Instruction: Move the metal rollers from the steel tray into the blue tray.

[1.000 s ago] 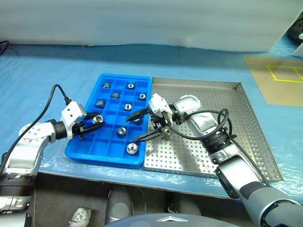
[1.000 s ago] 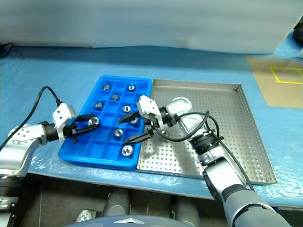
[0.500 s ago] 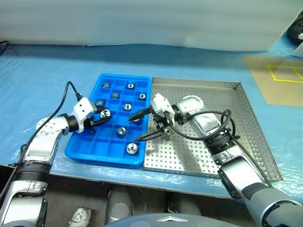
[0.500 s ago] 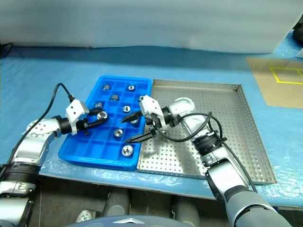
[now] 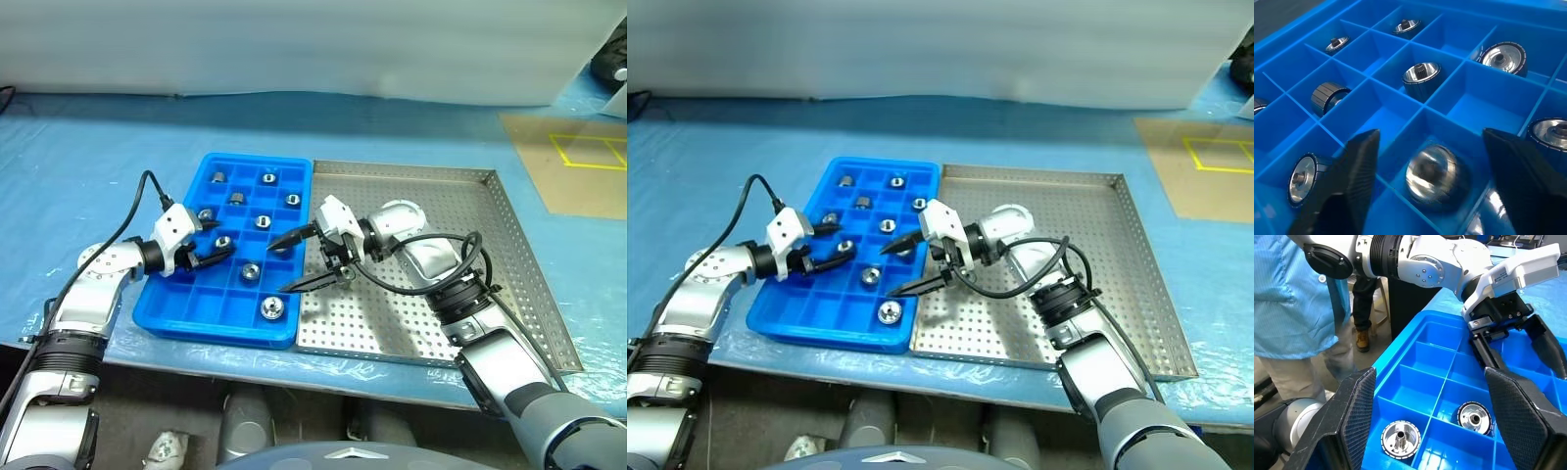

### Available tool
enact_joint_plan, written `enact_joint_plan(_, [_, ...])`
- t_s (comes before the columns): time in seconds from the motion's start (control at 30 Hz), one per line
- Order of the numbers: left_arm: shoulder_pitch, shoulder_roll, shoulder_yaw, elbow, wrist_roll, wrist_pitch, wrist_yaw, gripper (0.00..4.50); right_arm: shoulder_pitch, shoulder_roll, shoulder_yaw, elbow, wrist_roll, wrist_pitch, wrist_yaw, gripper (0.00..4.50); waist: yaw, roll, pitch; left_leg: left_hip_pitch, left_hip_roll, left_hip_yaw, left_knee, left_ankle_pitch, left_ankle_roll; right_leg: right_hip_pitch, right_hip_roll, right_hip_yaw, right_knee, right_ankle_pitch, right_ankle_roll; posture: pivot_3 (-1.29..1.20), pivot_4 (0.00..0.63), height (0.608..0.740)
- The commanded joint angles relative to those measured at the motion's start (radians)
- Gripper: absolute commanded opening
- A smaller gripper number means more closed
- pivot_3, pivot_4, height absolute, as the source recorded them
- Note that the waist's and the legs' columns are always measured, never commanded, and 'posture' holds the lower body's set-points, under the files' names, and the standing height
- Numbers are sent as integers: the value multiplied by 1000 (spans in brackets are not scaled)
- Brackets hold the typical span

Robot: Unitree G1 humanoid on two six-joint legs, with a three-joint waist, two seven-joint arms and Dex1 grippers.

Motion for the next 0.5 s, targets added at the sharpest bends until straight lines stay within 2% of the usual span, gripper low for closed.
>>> enact_joint_plan(0.03, [-9,20,-4,16,43,-53,12,4433,-4,1,-20,-30,12,-7,1,3656,0,0,0,0,0,0,0,0,0,0,0,0,0,0,0,265,150,740])
enact_joint_plan(0.13, [22,44,-10,-46,17,-12,-39,4433,-4,1,-21,-30,12,-10,0,3656,0,0,0,0,0,0,0,0,0,0,0,0,0,0,0,257,150,740])
enact_joint_plan(0.2, [57,61,-17,-160,-48,84,-93,4433,-5,-2,-25,-32,11,-12,-2,3656,-5,0,0,0,0,0,0,0,0,0,0,0,0,0,0,243,150,740])
enact_joint_plan(0.3, [48,42,-31,-288,-122,189,-111,4433,-10,-16,-38,-41,16,-6,-7,3656,-10,0,0,-1,0,0,-1,0,0,0,0,0,-1,0,0,216,150,740])
enact_joint_plan(0.5, [-157,-95,-132,-307,-188,309,-155,4433,-18,-104,-108,-56,21,34,-34,3656,-19,0,0,-1,0,1,3,1,-1,1,-2,0,1,0,0,97,150,740])
